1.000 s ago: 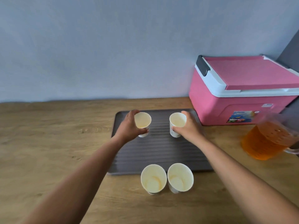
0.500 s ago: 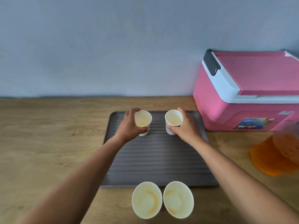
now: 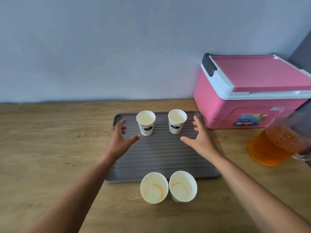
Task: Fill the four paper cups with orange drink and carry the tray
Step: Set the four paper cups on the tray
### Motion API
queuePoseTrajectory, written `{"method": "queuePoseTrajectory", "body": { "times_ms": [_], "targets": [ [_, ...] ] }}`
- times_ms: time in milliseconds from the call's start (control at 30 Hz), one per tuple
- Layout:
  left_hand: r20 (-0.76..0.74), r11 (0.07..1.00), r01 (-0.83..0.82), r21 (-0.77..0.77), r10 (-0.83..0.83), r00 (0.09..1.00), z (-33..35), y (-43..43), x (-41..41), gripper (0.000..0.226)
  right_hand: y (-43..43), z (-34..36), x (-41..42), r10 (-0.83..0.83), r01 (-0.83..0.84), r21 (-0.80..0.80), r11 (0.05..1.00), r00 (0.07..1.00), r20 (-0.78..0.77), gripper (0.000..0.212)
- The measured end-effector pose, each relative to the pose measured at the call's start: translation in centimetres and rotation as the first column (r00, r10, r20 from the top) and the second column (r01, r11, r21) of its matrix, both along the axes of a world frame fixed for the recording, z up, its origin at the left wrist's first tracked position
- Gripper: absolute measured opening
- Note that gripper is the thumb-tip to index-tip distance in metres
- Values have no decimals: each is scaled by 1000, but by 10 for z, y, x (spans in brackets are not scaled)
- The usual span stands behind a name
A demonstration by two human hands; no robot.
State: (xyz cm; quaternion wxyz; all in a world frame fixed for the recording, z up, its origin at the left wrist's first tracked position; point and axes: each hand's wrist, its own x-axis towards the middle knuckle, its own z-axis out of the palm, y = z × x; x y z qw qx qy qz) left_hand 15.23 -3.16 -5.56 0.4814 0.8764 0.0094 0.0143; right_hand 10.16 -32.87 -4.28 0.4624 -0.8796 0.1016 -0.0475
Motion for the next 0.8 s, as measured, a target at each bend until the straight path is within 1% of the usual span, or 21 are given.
{"method": "queuePoseTrajectory", "body": {
  "times_ms": [67,133,167,233,300,367,433,500,633,700,800],
  "targets": [
    [-19,996,52,-69,-53,998,1,6,-17,69,-2,0,-20,36,-35,94,995,999,-10,89],
    [-52,981,127,-150,-136,989,7,9,-43,62,2,4,-45,75,-68,185,980,997,-33,79],
    [-62,971,154,-182,-167,984,9,7,-51,61,1,6,-51,98,-85,218,972,994,-47,79],
    [-83,950,209,-233,-234,969,13,4,-72,60,4,9,-69,137,-115,263,958,988,-65,87],
    [-115,920,271,-284,-313,943,13,4,-95,66,9,8,-90,167,-140,284,949,983,-76,102],
    [-135,896,327,-301,-380,915,9,3,-113,78,11,4,-108,194,-162,282,946,977,-89,111],
    [-145,883,390,-263,-436,888,5,1,-127,92,15,-2,-123,228,-194,266,944,968,-103,112],
    [-150,868,439,-232,-478,865,0,-1,-138,100,19,-6,-136,248,-214,243,946,962,-117,117],
    [-154,856,480,-194,-509,847,-7,-5,-152,116,27,-16,-152,260,-243,135,961,957,-129,127],
    [-136,857,491,-160,-511,849,-10,-8,-156,116,31,-19,-156,244,-232,107,967,963,-118,125],
    [-99,870,476,-128,-489,867,-14,-13,-159,104,38,-24,-159,225,-219,68,973,971,-87,111]
  ]
}}
